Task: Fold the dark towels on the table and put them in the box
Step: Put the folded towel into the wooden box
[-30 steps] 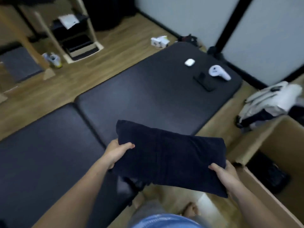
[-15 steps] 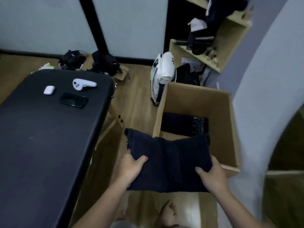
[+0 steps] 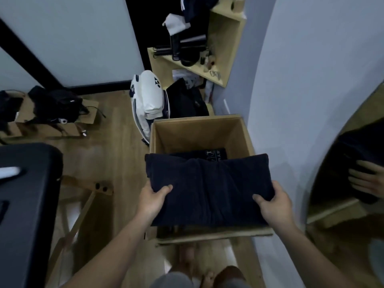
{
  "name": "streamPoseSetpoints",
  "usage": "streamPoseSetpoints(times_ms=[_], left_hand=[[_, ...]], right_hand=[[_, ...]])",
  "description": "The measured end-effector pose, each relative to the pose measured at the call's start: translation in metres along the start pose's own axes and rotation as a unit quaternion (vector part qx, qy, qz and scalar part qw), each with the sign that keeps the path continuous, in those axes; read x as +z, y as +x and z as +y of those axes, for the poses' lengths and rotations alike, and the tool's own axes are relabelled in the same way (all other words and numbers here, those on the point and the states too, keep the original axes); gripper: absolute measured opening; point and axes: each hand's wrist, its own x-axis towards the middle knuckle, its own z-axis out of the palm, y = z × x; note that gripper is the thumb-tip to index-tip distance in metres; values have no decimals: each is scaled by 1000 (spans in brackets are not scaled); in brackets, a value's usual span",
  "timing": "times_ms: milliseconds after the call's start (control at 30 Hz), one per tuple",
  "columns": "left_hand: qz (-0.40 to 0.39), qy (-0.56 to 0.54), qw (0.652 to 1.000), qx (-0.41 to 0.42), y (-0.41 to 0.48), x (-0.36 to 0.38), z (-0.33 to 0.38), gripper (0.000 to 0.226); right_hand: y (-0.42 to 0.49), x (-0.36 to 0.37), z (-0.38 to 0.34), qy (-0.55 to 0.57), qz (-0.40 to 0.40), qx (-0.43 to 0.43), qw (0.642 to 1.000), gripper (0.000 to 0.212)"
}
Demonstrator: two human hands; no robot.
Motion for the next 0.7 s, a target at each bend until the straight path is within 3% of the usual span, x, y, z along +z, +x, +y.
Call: streamPoseSetpoints(times_ms=[167, 267, 367, 600, 700], left_hand=[[-6, 46, 998, 38, 89, 26, 39, 42], [18, 63, 997, 32, 155, 39, 45, 57], [64, 92, 993, 41, 200, 47, 45, 69], [35, 256, 964, 68, 186, 56, 40, 76], [14, 350, 931, 103, 167, 63, 46, 75]], right_hand=[[88, 26, -31, 23, 2, -30, 999, 45], [157, 55, -35, 7, -14, -48, 999, 39], [210, 77, -31, -46, -18, -49, 998, 52], [209, 77, -31, -127, -100, -109, 981, 54], [205, 71, -32, -139, -132, -142, 971, 52]])
